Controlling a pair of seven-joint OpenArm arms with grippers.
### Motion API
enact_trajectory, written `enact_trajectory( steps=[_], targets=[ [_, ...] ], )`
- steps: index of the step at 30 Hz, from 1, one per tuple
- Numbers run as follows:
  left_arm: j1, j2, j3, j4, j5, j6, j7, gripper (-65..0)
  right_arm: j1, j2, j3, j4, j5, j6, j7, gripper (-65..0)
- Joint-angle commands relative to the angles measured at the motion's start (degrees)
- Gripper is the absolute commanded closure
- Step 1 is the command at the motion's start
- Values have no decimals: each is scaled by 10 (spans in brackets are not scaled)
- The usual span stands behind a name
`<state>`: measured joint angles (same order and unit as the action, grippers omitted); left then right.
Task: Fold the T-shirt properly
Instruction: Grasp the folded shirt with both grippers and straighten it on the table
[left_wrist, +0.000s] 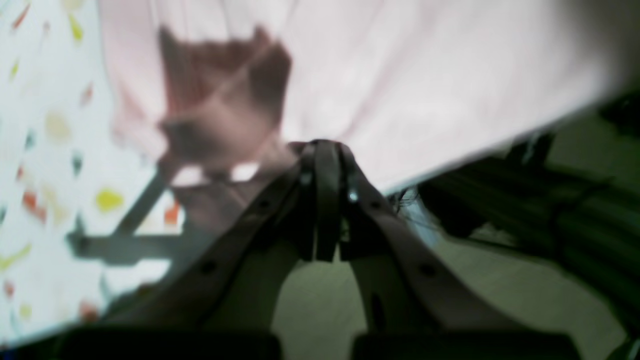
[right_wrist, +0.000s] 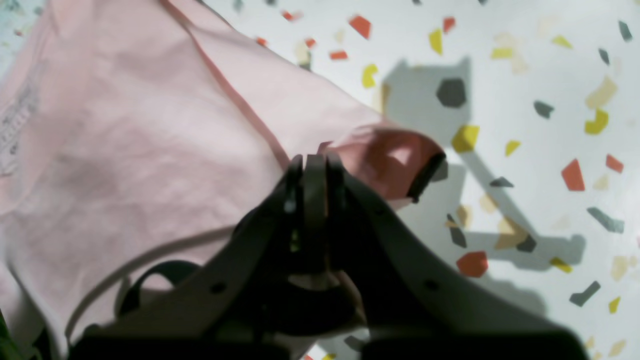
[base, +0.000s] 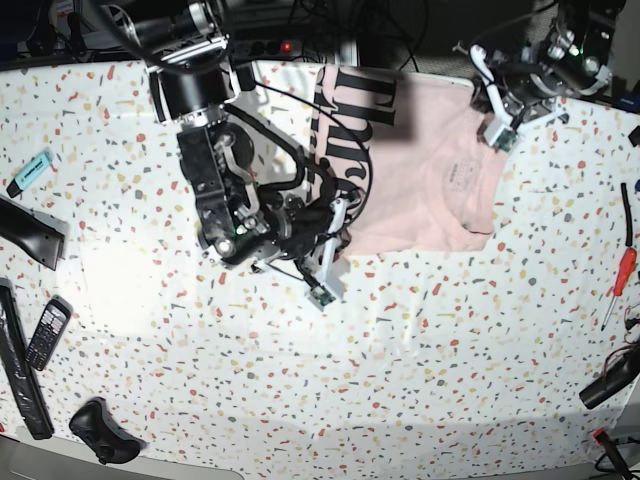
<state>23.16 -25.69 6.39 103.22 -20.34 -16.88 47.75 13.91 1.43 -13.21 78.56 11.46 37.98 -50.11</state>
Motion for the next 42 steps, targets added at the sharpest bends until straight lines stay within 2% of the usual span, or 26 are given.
enact_trajectory(
  steps=[1, 10, 15, 20, 23, 32, 37, 42],
  targets=[
    [-12, 9, 3, -28, 8, 5, 5, 0, 13, 5, 1, 9, 2, 2, 7, 0],
    [-134, 59, 3, -181, 40, 6, -64, 0, 11, 59, 44, 10, -3, 1, -14, 0],
    [-211, 81, 3, -253, 65, 5, -128, 0, 10, 69, 96, 13, 36, 2, -27, 0],
    [-278, 101, 3, -315, 102, 6, -197, 0, -15, 71, 98, 29, 37, 3, -26, 0],
    [-309, 101, 3, -322, 114, 6, -217, 0, -37, 69, 98, 49, 38, 4, -26, 0],
    [-367, 101, 3, -311, 107, 5, -143, 0, -103, 67, 73, 121, 97, 9, -26, 0],
    [-366, 101, 3, -250, 107, 5, -107, 0, -113, 67, 16, 123, 141, 9, -28, 0],
    [-366, 83, 3, -169, 104, 6, -63, 0, -113, 67, -7, 134, 145, 4, -27, 0]
  ],
)
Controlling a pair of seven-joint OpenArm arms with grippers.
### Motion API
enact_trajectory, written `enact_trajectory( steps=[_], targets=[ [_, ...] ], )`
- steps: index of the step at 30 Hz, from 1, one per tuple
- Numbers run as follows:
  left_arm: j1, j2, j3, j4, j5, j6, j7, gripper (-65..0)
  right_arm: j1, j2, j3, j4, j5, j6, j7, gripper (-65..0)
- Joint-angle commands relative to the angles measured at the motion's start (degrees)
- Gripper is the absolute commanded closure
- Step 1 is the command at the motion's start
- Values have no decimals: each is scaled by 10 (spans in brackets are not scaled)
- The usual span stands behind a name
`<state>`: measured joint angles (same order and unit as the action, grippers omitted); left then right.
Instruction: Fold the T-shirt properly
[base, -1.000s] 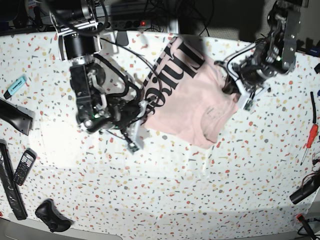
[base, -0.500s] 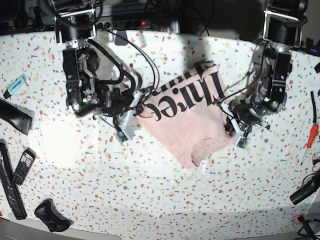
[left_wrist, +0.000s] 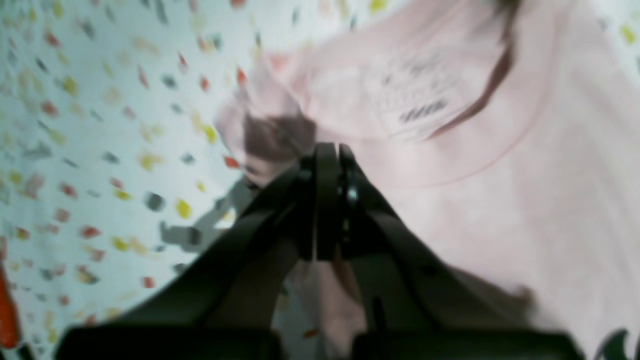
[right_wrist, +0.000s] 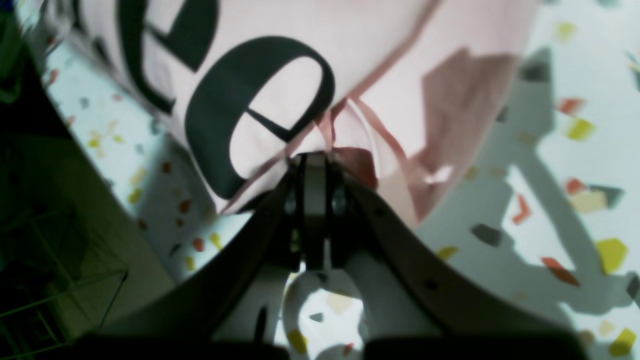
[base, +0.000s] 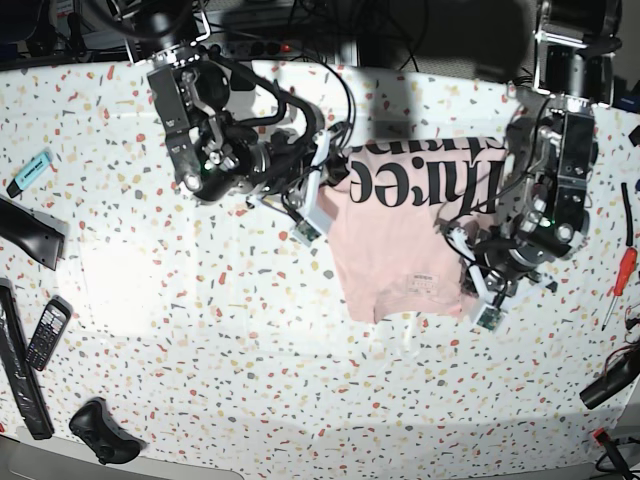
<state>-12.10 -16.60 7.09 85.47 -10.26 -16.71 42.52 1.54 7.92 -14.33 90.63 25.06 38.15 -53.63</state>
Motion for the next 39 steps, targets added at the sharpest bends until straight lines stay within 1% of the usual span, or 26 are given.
enact_trajectory(
  steps=[1, 4, 7, 11, 14, 17, 19, 23, 26, 28, 29, 31, 33, 36, 38, 39],
  targets=[
    [-14, -15, -3, 24, -5, 4, 0, 0, 11, 3, 7, 19, 9, -3, 7, 0],
    [-9, -47, -4, 58, -57, 5, 21, 0, 11, 5, 40, 52, 7, -19, 0, 0],
    [15, -80, -14, 87, -106, 9, 23, 0, 9, 4, 102, 98, 7, -22, -38, 0],
    [74, -103, -61, 137, -117, 11, 25, 0, -18, 3, 203, 174, 7, -21, -68, 0],
    [136, -103, -125, 174, -149, 10, 25, 0, -57, 4, 281, 228, 12, -22, -86, 0],
    [203, -102, -186, 206, -175, 9, 27, 0, -110, 3, 351, 262, 52, -22, -109, 0],
    [252, -102, -221, 227, -180, 8, 31, 0, -153, 3, 392, 280, 68, -22, -109, 0],
    [359, -101, -279, 262, -205, 8, 33, 0, -247, 0, 464, 308, 70, -22, -109, 0],
    [436, -101, -304, 268, -213, -13, 33, 0, -310, -26, 511, 308, 71, -20, -109, 0],
    [484, -101, -311, 268, -213, -16, 33, 0, -350, -51, 539, 308, 71, 5, -106, 0],
    [506, -100, -311, 267, -213, -16, 32, 0, -369, -64, 551, 308, 71, 11, -103, 0],
    [547, -91, -311, 265, -213, -16, 23, 0, -403, -86, 568, 307, 70, 11, -103, 0],
    [575, -69, -311, 248, -205, -27, 5, 0, -433, -99, 572, 301, 69, 11, -103, 0],
    [586, -27, -311, 181, -181, -69, -24, 0, -453, -102, 567, 261, 68, 11, -102, 0],
    [577, -9, -310, 112, -183, -90, -41, 0, -452, -96, 566, 212, 63, 12, -94, 0],
    [568, -1, -310, 73, -183, -100, -46, 0, -452, -90, 565, 182, 59, 11, -80, 0]
  ],
)
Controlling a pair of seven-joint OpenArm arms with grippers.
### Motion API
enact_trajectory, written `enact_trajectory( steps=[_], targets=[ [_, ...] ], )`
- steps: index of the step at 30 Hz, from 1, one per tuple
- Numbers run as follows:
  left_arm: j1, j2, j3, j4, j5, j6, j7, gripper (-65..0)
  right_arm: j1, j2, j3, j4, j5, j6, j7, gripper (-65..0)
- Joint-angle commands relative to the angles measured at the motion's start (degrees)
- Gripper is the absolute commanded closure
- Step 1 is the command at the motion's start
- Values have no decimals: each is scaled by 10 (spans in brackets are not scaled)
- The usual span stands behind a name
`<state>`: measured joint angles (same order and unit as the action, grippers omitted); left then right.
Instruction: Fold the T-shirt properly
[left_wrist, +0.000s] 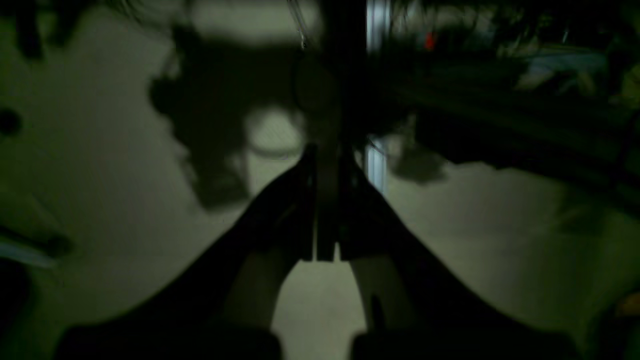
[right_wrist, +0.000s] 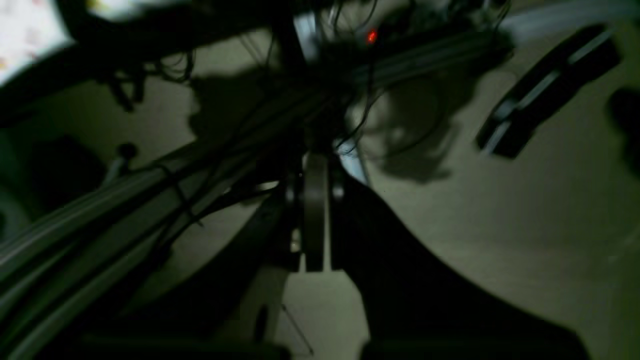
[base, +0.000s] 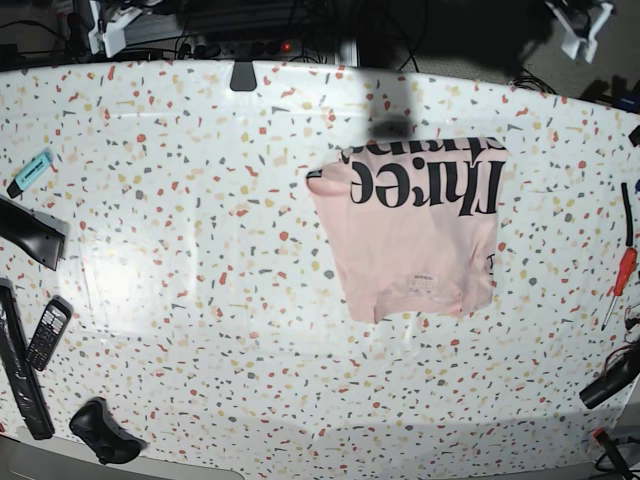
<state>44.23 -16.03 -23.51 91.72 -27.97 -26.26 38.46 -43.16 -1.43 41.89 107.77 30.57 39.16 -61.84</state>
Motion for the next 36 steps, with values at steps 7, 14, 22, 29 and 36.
enact_trajectory(
  steps=[7, 14, 22, 29, 36],
  targets=[
    [-108, 1, -4, -307, 21, -27, -85, 0, 50, 106, -56, -267, -51, -2, 60, 0],
    [-205, 2, -4, -553, 44, -27, -163, 0, 160, 210, -167, -584, -94, -38, 165, 0],
    [-254, 13, -4, -621, 100, -25, -232, -100, 297, 228, -317, -799, -143, -45, 282, 0],
    [-275, 70, -4, -621, 177, 5, -274, -115, 340, 209, -418, -827, -139, -77, 311, 0],
    [-280, 90, -4, -621, 201, 8, -281, -115, 339, 201, -423, -827, -139, -77, 325, -77]
  ],
)
